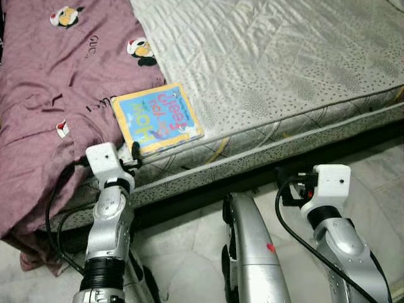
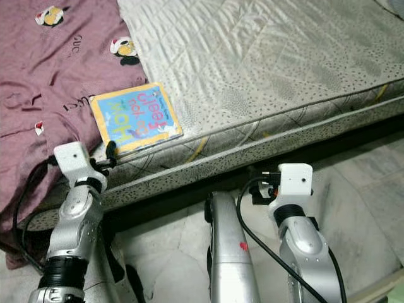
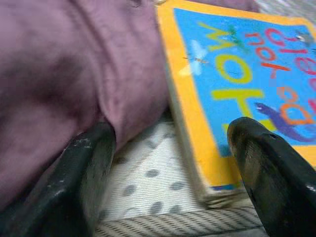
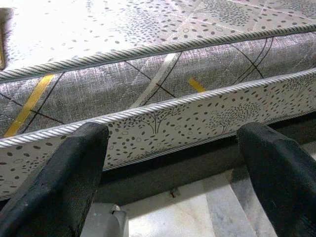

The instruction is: Clean up the room

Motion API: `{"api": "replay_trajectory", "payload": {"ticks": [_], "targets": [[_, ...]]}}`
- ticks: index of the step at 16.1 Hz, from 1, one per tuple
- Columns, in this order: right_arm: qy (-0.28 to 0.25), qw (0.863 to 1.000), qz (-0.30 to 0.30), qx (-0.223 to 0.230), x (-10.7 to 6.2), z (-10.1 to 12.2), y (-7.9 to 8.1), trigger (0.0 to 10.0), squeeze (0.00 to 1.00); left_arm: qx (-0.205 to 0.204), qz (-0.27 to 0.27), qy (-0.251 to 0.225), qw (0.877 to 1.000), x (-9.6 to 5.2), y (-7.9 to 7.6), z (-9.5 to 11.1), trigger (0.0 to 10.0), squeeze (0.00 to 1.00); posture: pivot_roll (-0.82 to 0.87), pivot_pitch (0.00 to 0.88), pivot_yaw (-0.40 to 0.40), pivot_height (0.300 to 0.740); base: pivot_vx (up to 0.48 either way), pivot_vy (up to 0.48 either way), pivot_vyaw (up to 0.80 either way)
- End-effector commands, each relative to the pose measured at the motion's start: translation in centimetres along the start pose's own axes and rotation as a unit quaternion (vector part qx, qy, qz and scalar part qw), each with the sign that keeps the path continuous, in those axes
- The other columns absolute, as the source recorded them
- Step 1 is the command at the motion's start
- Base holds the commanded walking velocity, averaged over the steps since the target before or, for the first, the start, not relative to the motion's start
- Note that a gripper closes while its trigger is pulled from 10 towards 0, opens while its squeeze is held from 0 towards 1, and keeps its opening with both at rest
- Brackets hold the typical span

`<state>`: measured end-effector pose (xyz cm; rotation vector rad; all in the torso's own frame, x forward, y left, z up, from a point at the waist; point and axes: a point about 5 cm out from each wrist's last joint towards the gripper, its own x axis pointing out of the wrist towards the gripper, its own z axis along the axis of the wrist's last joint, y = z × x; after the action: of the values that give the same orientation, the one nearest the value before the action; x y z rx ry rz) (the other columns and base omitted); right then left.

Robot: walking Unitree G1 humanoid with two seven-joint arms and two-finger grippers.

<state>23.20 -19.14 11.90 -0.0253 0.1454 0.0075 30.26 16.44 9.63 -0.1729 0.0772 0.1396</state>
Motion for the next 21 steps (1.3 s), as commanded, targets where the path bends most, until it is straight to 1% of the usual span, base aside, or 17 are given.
{"api": "replay_trajectory", "payload": {"ticks": [1,2,4,5,8,11,13,14,16,17,19,20,21], "targets": [[0.001,1.0,-0.001,-0.002,0.0,-0.1,-0.2,10.0,0.0,0.014,-0.023,0.018,0.999,-0.2,-0.6,-0.3,10.0,0.0,-0.25,0.152,0.011,0.468,0.0,0.0,0.0],[0.0,1.0,-0.002,-0.003,0.0,-0.2,-0.2,10.0,0.0,0.037,-0.06,0.041,0.997,-0.4,-1.6,-0.8,10.0,0.0,-0.24,0.15,0.014,0.468,0.0,0.0,0.0],[-0.002,1.0,-0.001,-0.003,0.1,-0.2,-0.1,10.0,0.0,0.042,-0.085,0.049,0.994,-0.7,-2.1,-1.0,10.0,0.0,-0.24,0.146,0.017,0.468,0.0,0.0,0.0],[-0.003,1.0,-0.001,-0.003,0.2,-0.2,-0.1,10.0,0.0,0.041,-0.087,0.05,0.994,-0.7,-2.1,-1.0,10.0,0.0,-0.24,0.145,0.017,0.468,0.0,0.0,0.0],[-0.005,1.0,-0.001,-0.001,0.2,-0.2,-0.1,10.0,0.0,0.026,-0.051,0.051,0.997,-0.7,-1.1,-0.6,10.0,0.0,-0.24,0.143,0.016,0.468,0.0,0.0,0.0],[-0.004,1.0,0.0,0.0,0.1,-0.3,-0.1,10.0,0.0,0.014,-0.028,0.029,0.999,-1.2,-0.4,0.2,10.0,0.0,-0.23,0.143,0.015,0.468,0.0,0.0,0.0],[-0.003,1.0,0.001,0.0,0.2,-0.4,-0.1,10.0,0.0,-0.002,-0.006,0.036,0.999,-1.0,0.3,-0.2,10.0,0.0,-0.24,0.142,0.013,0.468,0.0,0.0,0.0],[-0.003,1.0,0.001,-0.001,0.2,-0.4,-0.1,10.0,0.0,-0.007,0.0,0.049,0.999,-0.6,0.7,-0.6,10.0,0.0,-0.24,0.142,0.013,0.468,0.0,0.0,0.0],[-0.004,1.0,0.001,-0.001,0.2,-0.4,-0.1,10.0,0.0,-0.01,-0.01,0.067,0.998,0.4,0.9,-1.2,10.0,0.0,-0.24,0.142,0.014,0.468,0.0,0.0,0.0],[-0.005,1.0,0.0,-0.003,0.2,-0.3,-0.1,10.0,0.0,-0.006,-0.011,0.076,0.997,1.3,1.0,-1.4,10.0,0.0,-0.25,0.142,0.014,0.468,0.0,0.0,0.0],[-0.008,1.0,-0.002,-0.005,0.2,-0.2,-0.1,10.0,0.0,-0.016,-0.008,0.08,0.997,2.1,0.9,-1.4,10.0,0.0,-0.26,0.141,0.015,0.468,0.0,0.0,0.0],[-0.009,1.0,-0.003,-0.006,0.2,-0.1,-0.1,10.0,0.0,-0.019,-0.008,0.079,0.997,2.6,0.7,-1.2,10.0,0.0,-0.26,0.141,0.016,0.468,0.0,0.0,0.0],[-0.011,1.0,-0.005,-0.008,0.1,-0.1,-0.2,10.0,0.0,-0.026,-0.014,0.077,0.997,3.3,0.0,-0.9,10.0,0.0,-0.26,0.14,0.015,0.468,0.0,0.0,0.0]]}}
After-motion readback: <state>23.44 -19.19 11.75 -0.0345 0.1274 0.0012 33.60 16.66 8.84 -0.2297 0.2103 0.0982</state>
